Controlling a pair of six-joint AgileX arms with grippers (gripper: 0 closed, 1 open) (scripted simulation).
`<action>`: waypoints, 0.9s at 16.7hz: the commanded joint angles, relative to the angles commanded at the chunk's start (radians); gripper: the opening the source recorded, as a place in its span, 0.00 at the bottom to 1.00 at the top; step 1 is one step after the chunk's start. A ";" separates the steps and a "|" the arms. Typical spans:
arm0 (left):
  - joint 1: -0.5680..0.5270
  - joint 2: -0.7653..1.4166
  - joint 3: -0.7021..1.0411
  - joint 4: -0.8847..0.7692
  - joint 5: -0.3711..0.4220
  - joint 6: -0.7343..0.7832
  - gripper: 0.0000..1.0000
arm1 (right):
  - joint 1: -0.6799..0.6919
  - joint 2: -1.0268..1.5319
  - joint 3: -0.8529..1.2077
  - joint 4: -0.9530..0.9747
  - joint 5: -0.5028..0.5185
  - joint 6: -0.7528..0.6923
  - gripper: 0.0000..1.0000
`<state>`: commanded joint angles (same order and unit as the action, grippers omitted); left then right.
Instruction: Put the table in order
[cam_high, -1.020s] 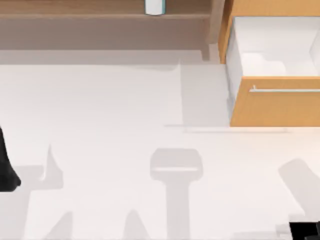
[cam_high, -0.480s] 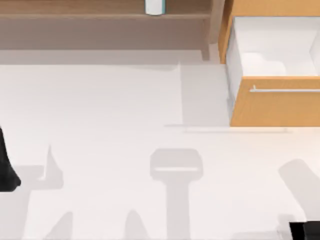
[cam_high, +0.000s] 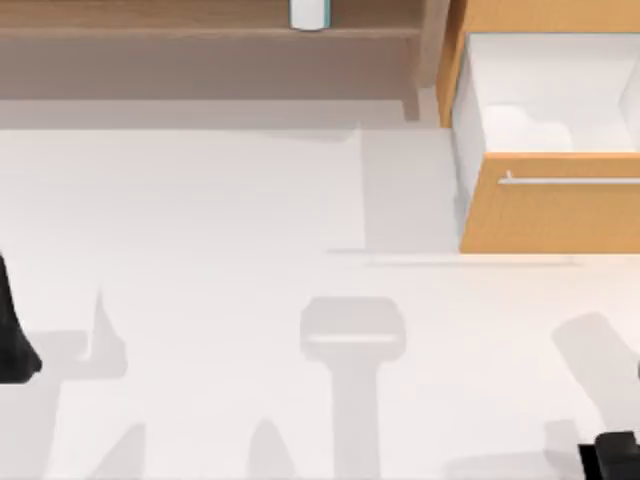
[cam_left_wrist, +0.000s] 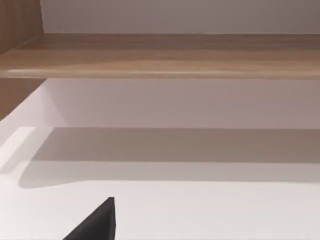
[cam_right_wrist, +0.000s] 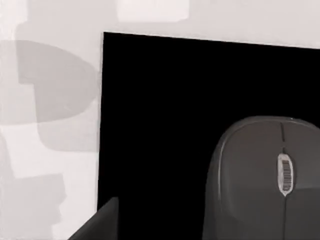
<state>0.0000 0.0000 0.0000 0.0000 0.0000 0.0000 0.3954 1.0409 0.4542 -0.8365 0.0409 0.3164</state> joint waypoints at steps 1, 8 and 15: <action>0.000 0.000 0.000 0.000 0.000 0.000 1.00 | 0.004 0.012 0.003 0.040 -0.001 -0.031 1.00; 0.000 0.000 0.000 0.000 0.000 0.000 1.00 | 0.050 0.180 -0.012 0.583 -0.005 -0.437 1.00; 0.000 0.000 0.000 0.000 0.000 0.000 1.00 | 0.081 0.435 -0.112 1.378 0.052 -1.026 1.00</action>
<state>0.0000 0.0000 0.0000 0.0000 0.0000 0.0000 0.4768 1.4756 0.3417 0.5411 0.0926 -0.7095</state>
